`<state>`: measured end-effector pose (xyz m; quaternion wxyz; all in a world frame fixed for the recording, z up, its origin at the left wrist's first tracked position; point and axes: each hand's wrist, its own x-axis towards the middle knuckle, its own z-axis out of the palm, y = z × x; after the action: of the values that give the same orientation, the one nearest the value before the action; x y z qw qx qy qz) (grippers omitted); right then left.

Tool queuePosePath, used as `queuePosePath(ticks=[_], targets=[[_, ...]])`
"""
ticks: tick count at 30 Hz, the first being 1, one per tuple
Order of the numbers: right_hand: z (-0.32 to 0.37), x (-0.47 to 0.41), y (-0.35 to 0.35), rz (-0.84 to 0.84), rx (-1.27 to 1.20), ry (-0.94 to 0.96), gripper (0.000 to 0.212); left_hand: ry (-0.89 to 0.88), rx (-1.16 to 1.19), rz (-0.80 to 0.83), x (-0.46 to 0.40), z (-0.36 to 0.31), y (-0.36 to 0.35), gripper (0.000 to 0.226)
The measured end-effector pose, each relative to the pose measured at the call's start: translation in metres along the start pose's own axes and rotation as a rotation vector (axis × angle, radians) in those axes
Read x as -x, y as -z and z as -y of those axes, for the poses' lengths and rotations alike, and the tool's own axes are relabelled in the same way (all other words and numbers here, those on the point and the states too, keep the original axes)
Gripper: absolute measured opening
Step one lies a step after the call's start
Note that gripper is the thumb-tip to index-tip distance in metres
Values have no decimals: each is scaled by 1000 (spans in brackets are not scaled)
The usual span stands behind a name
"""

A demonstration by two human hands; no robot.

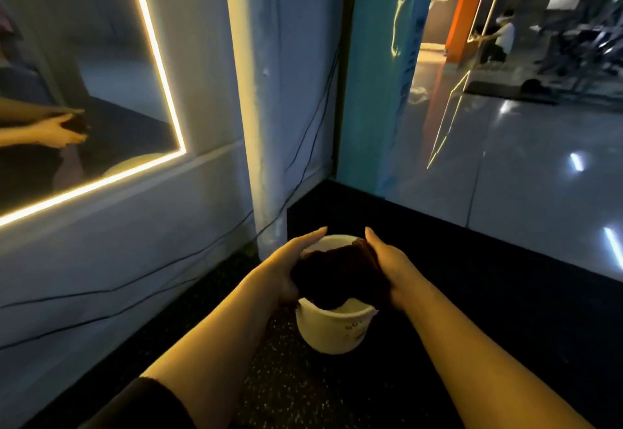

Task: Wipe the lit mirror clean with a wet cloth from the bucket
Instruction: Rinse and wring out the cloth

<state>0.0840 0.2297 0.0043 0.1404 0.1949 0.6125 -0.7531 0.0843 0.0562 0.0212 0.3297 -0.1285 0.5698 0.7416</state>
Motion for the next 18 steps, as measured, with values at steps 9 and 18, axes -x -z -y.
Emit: queuePosePath(ticks=[9,18], targets=[[35,-45,46,-139,346,156,23,-515,-548,-578,-87,-3,-9,19],[46,-37,65,-290,438,444,24,-779,-693,-656,-78,-19,-7,23]])
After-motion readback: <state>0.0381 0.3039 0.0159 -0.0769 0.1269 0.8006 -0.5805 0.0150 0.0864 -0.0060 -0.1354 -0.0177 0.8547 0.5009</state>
